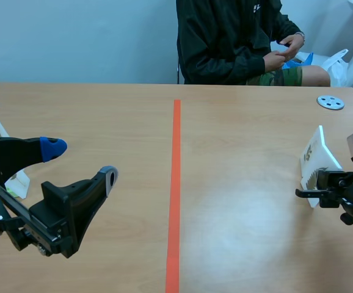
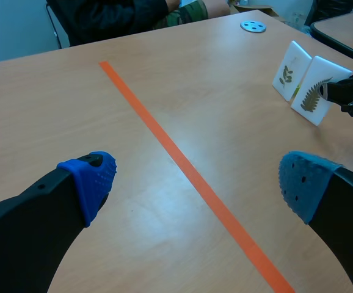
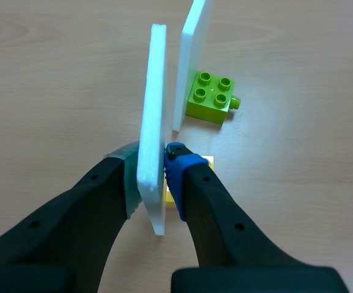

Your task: Sort the leaf by its shape. The table is split by an orange tape line. A compound leaf with several leaflets goes to the left side, a simple leaf with one blade goes to the right side. Return to the home posture when a red brick is placed on the table.

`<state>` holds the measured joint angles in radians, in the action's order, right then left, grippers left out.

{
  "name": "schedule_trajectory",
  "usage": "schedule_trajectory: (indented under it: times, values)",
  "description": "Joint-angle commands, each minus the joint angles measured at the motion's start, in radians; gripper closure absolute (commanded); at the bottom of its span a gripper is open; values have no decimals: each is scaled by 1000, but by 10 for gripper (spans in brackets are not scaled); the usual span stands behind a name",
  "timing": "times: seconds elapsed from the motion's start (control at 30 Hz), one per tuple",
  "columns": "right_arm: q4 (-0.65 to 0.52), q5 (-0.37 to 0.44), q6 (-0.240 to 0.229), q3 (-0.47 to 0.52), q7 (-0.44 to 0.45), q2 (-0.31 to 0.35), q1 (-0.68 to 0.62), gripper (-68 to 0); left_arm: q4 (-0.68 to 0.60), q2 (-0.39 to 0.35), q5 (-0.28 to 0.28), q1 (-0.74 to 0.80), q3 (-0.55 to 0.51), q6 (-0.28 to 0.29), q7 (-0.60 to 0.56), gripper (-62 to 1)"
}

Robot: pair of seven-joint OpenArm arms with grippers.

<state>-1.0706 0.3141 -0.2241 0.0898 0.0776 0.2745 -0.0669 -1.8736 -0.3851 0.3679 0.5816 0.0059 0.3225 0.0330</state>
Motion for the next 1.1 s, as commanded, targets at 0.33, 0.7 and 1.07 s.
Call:
schedule_trajectory:
  times: [0.33,0.7,1.07]
  values:
    - [-63,4,-69,30,32,51,11,-269,-7,2,6,-3,-8,1,-17,-572]
    - [-289,70,-190,101,-29,72,-49,-389,-7,2,6,-3,-8,1,-17,-572]
    - [-534,191,-303,146,-96,81,-213,-679,-7,2,6,-3,-8,2,-16,-572]
